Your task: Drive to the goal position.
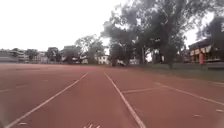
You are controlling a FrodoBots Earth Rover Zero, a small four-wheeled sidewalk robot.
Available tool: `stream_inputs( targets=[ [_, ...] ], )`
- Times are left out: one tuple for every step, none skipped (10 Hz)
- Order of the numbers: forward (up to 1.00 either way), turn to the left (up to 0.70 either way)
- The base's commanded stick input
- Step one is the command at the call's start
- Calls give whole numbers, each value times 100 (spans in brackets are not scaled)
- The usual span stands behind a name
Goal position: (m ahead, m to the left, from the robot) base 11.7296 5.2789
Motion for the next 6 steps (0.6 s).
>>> stream_inputs(
  targets=[
    [45,0],
    [45,0],
    [45,0],
    [45,0],
    [45,0],
    [45,0]
  ],
)
